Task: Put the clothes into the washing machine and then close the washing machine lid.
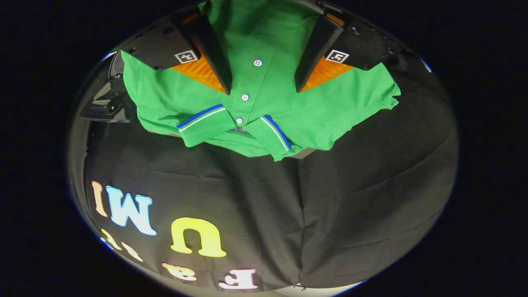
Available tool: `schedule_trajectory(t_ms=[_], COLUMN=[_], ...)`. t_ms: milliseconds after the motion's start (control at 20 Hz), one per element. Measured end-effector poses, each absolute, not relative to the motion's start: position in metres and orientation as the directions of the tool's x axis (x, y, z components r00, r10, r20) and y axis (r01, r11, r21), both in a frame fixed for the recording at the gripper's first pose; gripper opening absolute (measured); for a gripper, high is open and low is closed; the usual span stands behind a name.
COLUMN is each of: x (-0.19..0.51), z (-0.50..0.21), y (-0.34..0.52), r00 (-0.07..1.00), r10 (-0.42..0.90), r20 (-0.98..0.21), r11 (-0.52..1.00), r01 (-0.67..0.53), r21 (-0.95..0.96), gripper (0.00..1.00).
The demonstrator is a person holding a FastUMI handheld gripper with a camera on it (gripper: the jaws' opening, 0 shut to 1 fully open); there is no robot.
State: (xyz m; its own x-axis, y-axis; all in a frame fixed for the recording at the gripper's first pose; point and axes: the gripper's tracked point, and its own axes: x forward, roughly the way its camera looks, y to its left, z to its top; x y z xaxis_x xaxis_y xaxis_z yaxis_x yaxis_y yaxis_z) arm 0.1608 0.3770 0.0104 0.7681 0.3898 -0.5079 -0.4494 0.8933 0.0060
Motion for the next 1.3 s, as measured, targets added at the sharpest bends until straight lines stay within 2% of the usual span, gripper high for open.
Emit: schedule_trajectory(t_ms=[300,450,650,750,950,1050,1300], x=[0.160,0.161,0.163,0.164,0.164,0.163,0.155], z=[0.010,0.008,0.006,0.005,0.015,0.036,0.072], y=[0.377,0.375,0.371,0.376,0.377,0.379,0.375], r00=[0.739,0.728,0.708,0.706,0.715,0.747,0.765], r10=[0.389,0.420,0.436,0.450,0.463,0.489,0.530], r20=[-0.550,-0.542,-0.555,-0.547,-0.524,-0.451,-0.366], r11=[0.889,0.893,0.882,0.879,0.878,0.869,0.844], r01=[-0.457,-0.437,-0.460,-0.457,-0.452,-0.460,-0.517], r21=[0.014,0.105,0.106,0.133,0.158,0.182,0.142], gripper=[0.92,0.31,0.31,0.02,0.01,0.01,0.01])
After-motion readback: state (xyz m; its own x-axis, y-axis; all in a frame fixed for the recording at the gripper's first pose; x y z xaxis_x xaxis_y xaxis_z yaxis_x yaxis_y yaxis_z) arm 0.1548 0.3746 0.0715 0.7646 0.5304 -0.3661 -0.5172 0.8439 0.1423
